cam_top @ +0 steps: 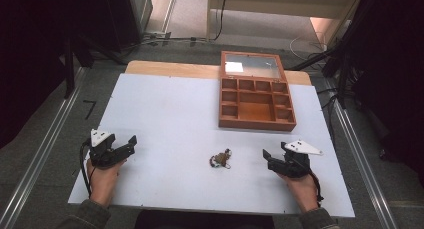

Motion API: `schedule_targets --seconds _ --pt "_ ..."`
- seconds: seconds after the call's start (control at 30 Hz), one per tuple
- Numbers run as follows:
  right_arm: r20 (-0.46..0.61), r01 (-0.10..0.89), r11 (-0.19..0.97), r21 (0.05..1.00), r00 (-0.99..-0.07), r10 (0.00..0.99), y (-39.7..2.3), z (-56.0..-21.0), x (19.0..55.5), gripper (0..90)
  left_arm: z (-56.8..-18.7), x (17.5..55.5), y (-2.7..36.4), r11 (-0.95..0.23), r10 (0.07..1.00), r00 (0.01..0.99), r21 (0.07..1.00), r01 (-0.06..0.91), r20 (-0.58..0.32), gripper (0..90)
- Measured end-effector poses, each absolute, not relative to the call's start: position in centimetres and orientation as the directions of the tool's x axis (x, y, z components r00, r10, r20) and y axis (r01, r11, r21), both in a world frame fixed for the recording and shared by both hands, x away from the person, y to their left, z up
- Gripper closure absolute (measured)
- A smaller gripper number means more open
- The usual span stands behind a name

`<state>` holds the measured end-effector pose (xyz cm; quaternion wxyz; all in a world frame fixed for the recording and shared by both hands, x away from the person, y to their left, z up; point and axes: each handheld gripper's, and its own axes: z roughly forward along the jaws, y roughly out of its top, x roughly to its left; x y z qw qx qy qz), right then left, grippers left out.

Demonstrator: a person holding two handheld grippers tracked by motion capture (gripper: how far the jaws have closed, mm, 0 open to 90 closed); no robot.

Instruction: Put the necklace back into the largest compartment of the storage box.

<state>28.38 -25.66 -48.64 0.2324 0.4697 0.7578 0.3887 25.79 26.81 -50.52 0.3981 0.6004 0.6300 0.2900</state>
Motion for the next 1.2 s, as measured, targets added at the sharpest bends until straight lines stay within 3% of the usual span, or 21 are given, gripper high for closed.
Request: schedule_targets --seconds 1.2 --pt "0.008 0.511 0.309 0.802 -0.527 0.85 -22.1 -48.7 28.6 23.3 -50.6 25.8 26.8 0.111 0.987 0.043 0.843 0.526 -0.157 21.1"
